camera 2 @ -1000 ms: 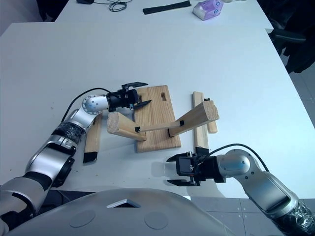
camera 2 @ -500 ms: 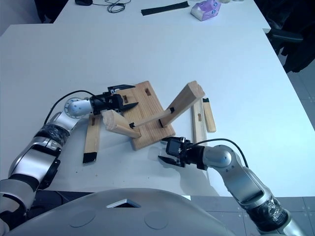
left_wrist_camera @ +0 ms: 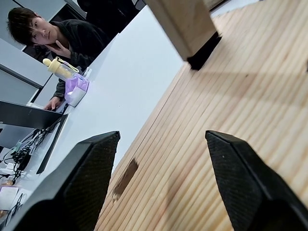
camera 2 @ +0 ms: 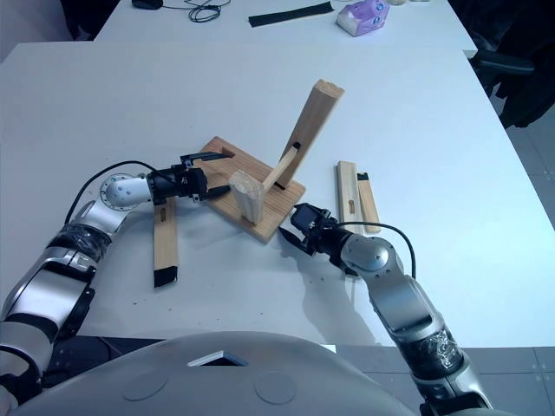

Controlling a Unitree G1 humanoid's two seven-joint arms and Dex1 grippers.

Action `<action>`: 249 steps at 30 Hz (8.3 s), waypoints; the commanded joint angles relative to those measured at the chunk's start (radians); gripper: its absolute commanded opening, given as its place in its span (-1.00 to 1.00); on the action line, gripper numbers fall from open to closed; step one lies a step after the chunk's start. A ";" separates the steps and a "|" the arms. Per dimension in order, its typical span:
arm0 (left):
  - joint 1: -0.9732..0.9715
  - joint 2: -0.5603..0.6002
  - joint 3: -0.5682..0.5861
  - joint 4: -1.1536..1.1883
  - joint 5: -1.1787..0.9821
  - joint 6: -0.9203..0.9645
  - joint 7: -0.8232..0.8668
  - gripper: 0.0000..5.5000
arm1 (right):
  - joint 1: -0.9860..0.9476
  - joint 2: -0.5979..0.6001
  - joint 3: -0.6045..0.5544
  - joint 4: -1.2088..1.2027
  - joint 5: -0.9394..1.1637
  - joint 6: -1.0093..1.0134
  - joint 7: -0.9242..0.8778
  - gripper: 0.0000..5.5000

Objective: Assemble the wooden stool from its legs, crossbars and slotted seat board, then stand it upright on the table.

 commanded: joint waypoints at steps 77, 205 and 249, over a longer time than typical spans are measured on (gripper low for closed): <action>-0.357 -0.072 0.155 0.285 -0.033 0.356 -0.033 0.21 | -0.087 0.148 0.127 0.047 -0.116 -0.012 -0.130 0.09; -0.316 -0.085 0.508 -0.589 -0.646 1.259 0.200 0.13 | -0.060 0.008 0.092 -0.065 -0.331 0.048 -0.015 0.10; -0.537 -0.294 0.418 -0.022 -0.340 1.323 0.172 -0.03 | -0.067 0.066 0.138 -0.042 -0.345 0.060 -0.040 0.10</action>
